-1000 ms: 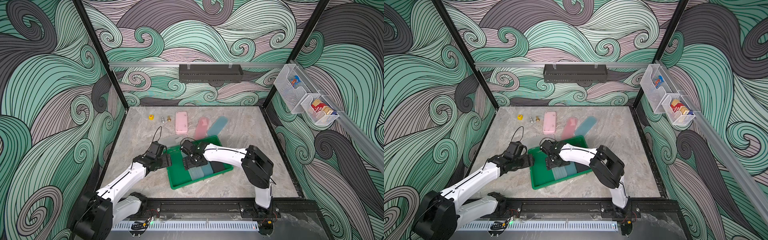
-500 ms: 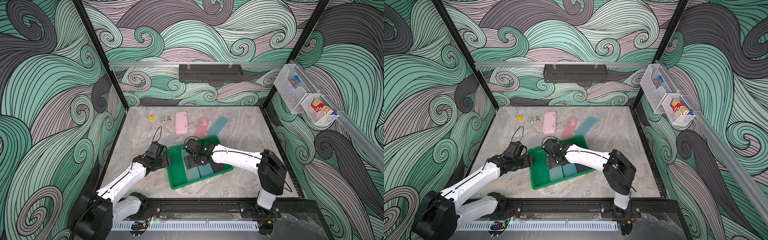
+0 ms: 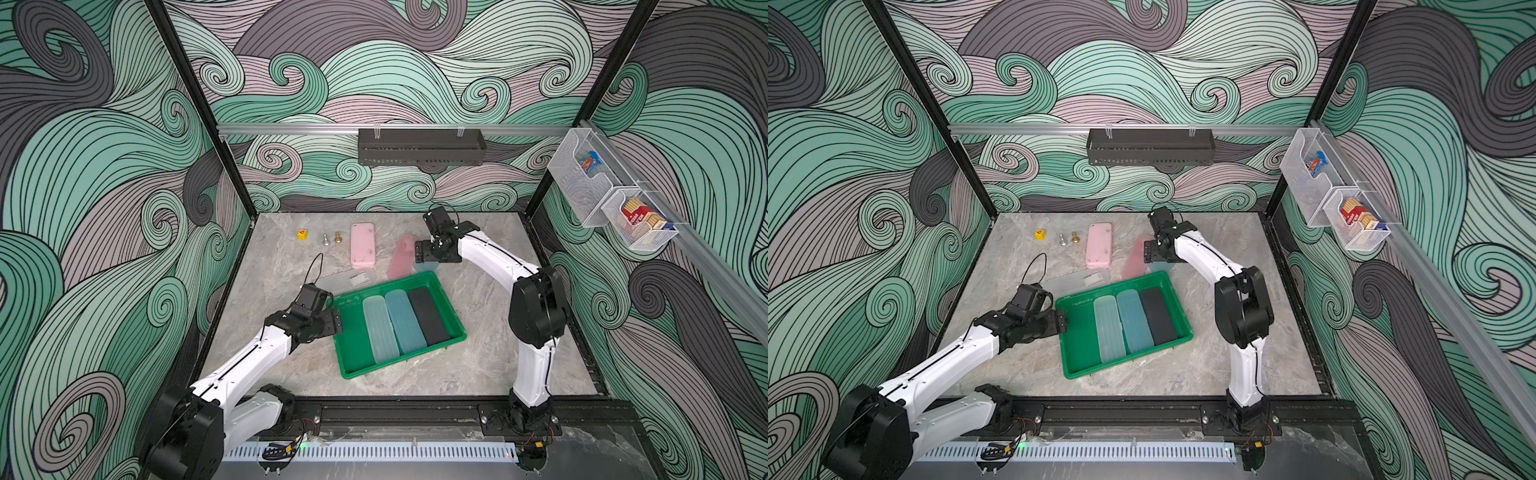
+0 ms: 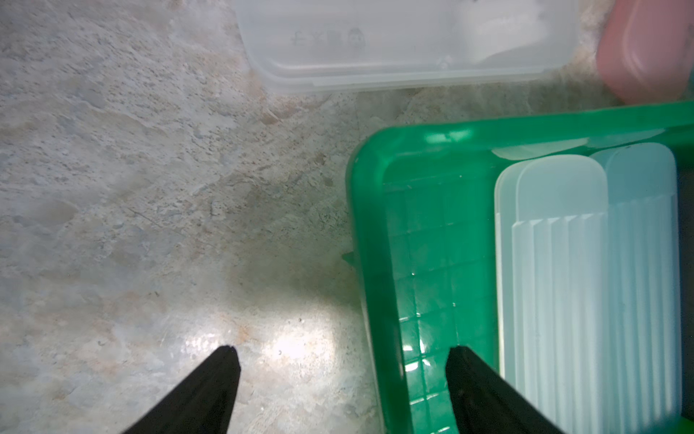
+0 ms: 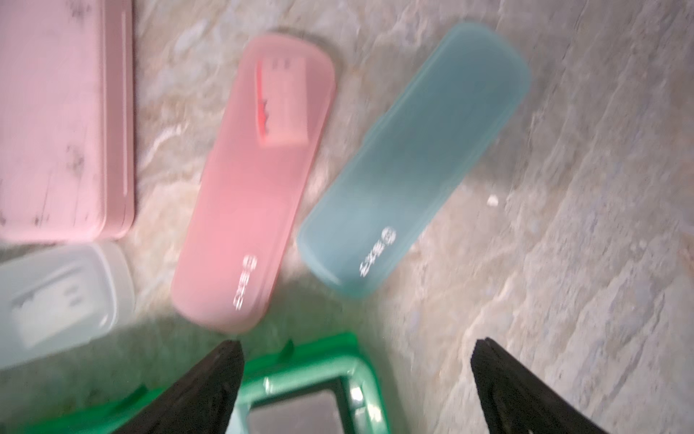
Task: Put the pencil case into the storage box
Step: Pick up the pencil case from the center of the board.
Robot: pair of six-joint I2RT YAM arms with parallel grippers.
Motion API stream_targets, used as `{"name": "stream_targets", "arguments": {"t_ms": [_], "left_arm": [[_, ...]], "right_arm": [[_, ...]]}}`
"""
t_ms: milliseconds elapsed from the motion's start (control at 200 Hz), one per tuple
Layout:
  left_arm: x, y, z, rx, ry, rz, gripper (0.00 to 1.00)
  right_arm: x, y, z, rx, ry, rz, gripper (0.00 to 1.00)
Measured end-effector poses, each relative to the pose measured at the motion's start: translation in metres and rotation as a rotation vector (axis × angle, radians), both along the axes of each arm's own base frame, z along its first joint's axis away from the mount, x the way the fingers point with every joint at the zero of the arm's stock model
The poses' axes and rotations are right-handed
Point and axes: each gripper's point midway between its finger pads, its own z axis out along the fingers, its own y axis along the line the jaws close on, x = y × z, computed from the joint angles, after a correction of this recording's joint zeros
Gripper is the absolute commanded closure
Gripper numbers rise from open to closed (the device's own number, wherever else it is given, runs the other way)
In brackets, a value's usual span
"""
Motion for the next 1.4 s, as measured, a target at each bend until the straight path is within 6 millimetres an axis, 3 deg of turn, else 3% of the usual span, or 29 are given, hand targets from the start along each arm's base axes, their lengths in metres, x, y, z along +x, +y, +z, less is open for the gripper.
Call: {"name": "stream_targets", "arguments": {"t_ms": [100,260,520,780,1246,1401], "left_arm": [[0.000,0.000,-0.001,0.003,0.002,-0.002,0.10],[-0.001,0.001,-0.005,0.014,0.018,-0.001,0.10],[-0.001,0.002,-0.008,0.023,0.029,-0.003,0.10],[-0.001,0.002,-0.009,0.027,0.032,-0.002,0.10],[0.000,0.003,-0.007,0.025,0.021,-0.001,0.10],[0.000,0.003,-0.005,0.024,0.015,0.000,0.10]], "right_arm": [[0.032,-0.005,-0.015,-0.019,0.006,-0.003,0.01],[0.068,-0.009,-0.048,-0.062,0.042,-0.002,0.01],[0.092,-0.026,-0.066,-0.150,0.058,-0.004,0.01],[0.084,-0.048,-0.072,-0.261,0.083,0.010,0.01],[0.009,-0.114,-0.068,-0.353,0.235,-0.019,0.01],[-0.011,-0.118,-0.069,-0.265,0.260,0.011,0.01]]}}
